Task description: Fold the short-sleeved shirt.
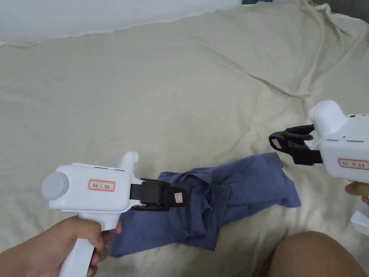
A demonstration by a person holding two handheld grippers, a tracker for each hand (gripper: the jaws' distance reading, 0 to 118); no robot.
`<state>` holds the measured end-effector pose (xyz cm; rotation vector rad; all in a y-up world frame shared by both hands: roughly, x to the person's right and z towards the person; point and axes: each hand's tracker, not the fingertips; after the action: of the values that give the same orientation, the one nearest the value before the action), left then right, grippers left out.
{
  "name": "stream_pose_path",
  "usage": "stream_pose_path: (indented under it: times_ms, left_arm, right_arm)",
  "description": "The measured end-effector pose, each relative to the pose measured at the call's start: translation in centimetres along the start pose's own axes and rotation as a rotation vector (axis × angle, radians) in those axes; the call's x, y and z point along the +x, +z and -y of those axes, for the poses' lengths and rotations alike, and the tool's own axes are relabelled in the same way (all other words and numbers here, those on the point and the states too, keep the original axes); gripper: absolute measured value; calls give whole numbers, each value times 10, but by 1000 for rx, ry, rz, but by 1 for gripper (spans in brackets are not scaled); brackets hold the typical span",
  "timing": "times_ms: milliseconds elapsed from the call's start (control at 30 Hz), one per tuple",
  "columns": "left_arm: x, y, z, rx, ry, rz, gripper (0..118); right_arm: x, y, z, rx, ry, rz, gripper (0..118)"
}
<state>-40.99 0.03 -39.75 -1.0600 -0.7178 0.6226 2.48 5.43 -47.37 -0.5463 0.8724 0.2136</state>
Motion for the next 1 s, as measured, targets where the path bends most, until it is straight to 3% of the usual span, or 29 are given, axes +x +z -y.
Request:
stream_pose_path:
  times_ms: [267, 633, 833, 1000]
  left_arm:
    - [-35, -44, 0, -54, 100, -71, 4]
    - [-36, -92, -40, 16, 163, 12, 4]
    - [-13, -63, -56, 57, 121, 72, 4]
    - [4, 15, -40, 107, 10, 51, 4]
  right_arm:
    - [12, 12, 14, 8, -32, 19, 0]
    - [30, 12, 20, -8, -68, 52, 0]
    - [26, 17, 14, 2, -65, 48, 0]
    - [14, 18, 4, 19, -46, 23, 0]
